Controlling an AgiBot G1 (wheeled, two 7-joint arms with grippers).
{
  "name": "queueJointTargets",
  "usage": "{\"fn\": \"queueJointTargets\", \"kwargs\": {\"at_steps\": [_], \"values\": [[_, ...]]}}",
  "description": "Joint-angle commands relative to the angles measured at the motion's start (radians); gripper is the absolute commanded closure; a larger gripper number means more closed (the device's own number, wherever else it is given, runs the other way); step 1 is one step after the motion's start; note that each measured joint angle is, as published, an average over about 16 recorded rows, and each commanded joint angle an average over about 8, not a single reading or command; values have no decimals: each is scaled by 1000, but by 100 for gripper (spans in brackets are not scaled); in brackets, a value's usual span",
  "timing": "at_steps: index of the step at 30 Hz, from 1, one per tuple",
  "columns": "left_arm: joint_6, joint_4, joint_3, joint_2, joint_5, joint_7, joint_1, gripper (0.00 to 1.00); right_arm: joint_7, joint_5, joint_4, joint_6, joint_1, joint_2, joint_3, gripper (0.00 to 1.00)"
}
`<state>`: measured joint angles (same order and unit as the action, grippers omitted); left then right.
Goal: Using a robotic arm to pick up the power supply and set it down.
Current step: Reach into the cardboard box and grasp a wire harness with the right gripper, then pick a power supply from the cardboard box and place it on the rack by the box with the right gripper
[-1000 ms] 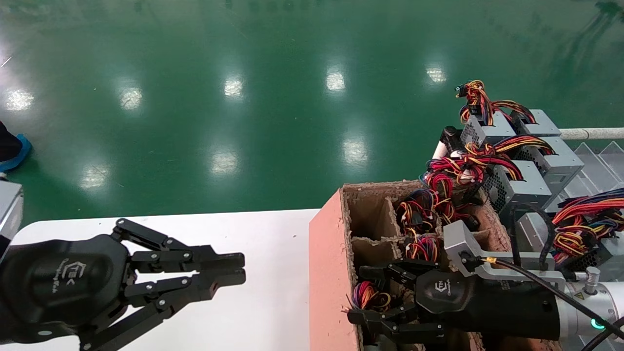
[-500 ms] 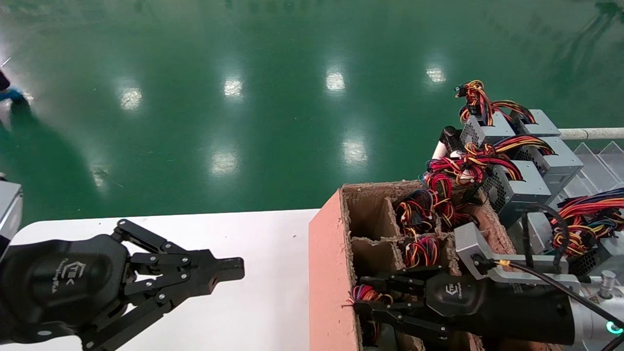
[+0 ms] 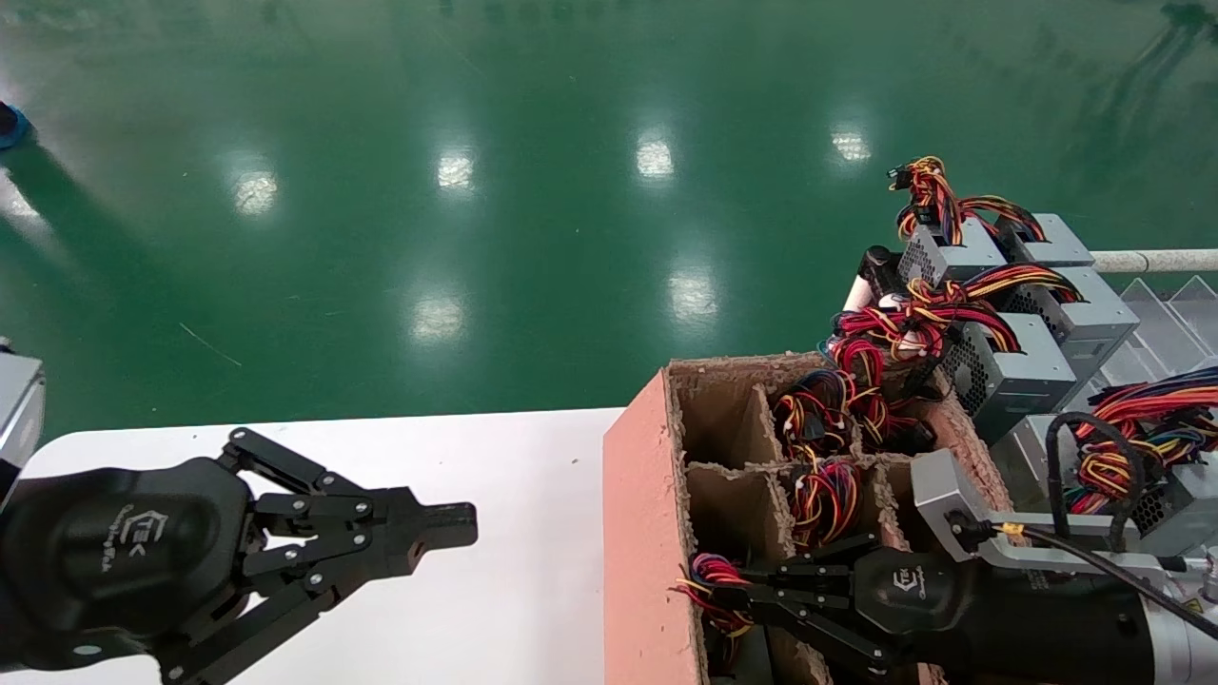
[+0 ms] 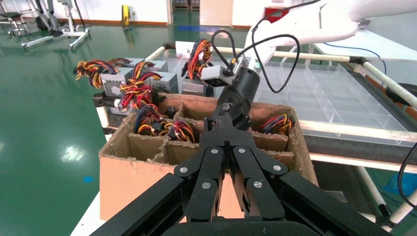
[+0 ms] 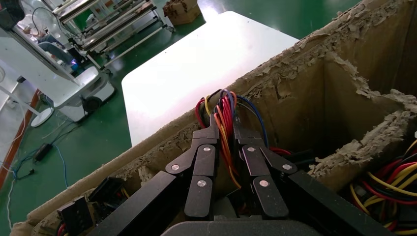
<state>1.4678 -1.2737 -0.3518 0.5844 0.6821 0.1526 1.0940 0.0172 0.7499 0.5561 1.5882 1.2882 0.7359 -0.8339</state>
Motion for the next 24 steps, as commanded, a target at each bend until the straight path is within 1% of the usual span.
{"fn": "queueJointTargets", "kwargs": {"at_steps": [1, 9, 14, 18, 24], "values": [[0, 0, 0, 0, 0, 0, 0, 100, 3, -8, 1, 0, 4, -3, -10, 100], [0, 0, 0, 0, 0, 0, 0, 100, 6, -53, 35, 0, 33, -38, -38, 100], [0, 0, 0, 0, 0, 0, 0, 100, -7, -76, 106, 0, 87, -80, -51, 100], [0, 0, 0, 0, 0, 0, 0, 100, -35, -62, 196, -4, 188, -122, -59, 100], [0, 0, 0, 0, 0, 0, 0, 100, -105, 2, 317, -14, 396, -172, -58, 100]]}}
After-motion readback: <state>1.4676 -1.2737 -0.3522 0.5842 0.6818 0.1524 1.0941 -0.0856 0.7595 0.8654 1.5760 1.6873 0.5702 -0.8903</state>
